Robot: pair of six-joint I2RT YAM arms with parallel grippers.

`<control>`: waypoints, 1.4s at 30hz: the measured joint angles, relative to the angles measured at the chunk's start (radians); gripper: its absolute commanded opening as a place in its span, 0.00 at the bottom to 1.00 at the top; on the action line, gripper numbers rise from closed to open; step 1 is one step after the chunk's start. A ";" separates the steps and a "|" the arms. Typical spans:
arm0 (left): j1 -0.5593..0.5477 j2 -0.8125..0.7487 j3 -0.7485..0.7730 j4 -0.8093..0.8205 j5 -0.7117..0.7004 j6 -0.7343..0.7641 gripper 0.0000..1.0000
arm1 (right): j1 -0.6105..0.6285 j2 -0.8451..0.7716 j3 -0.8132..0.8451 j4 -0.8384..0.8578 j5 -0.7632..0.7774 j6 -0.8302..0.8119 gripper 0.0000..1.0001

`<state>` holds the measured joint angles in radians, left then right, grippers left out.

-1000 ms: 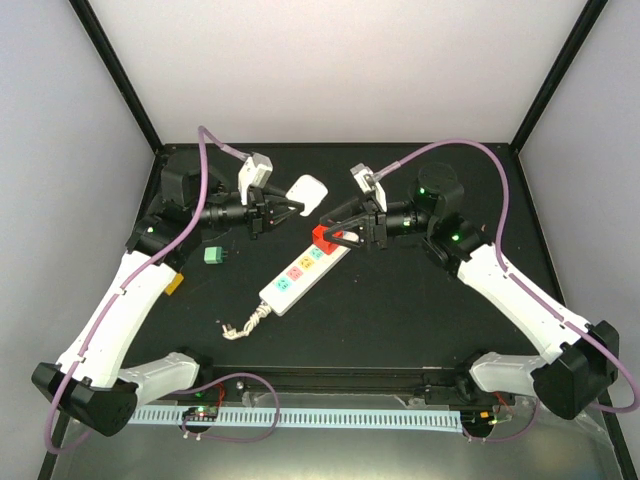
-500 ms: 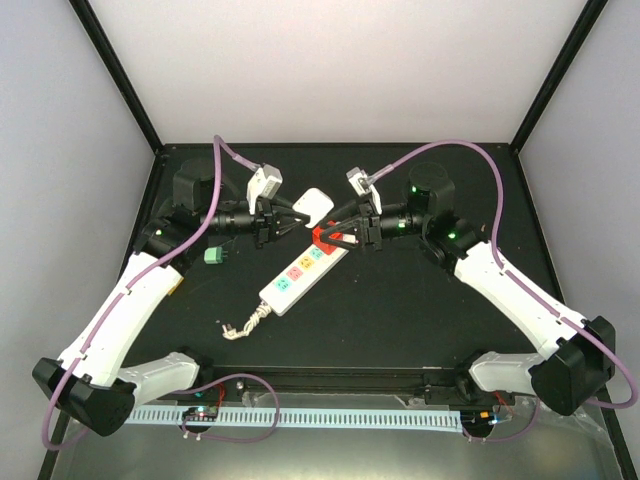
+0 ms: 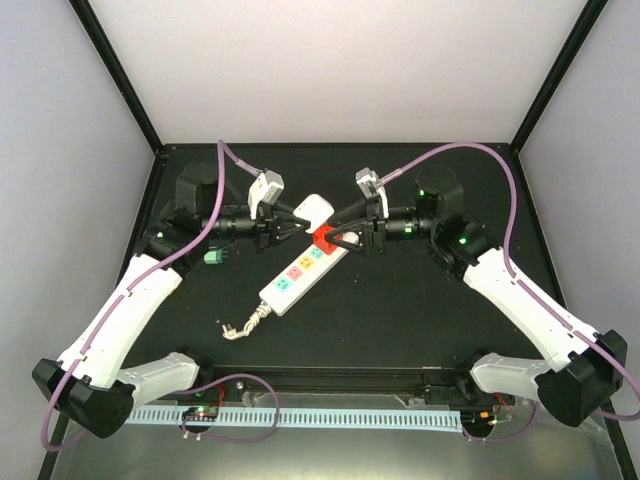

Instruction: Pull the plug off the socket

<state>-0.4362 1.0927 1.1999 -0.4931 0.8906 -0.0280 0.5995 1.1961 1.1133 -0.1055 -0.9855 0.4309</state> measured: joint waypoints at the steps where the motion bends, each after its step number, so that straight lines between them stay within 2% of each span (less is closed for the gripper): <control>1: -0.003 0.000 0.000 0.000 -0.001 0.000 0.02 | 0.000 0.000 0.000 0.000 0.000 0.000 0.66; 28: -0.016 0.013 -0.009 0.005 -0.021 -0.002 0.02 | -0.012 0.036 -0.027 0.086 -0.012 0.136 0.63; 42: -0.043 0.015 -0.038 0.033 0.019 -0.019 0.02 | -0.013 0.048 -0.034 0.137 -0.046 0.152 0.41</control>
<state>-0.4793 1.1080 1.1622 -0.4599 0.9096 -0.0475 0.5869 1.2442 1.0794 0.0315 -1.0317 0.5827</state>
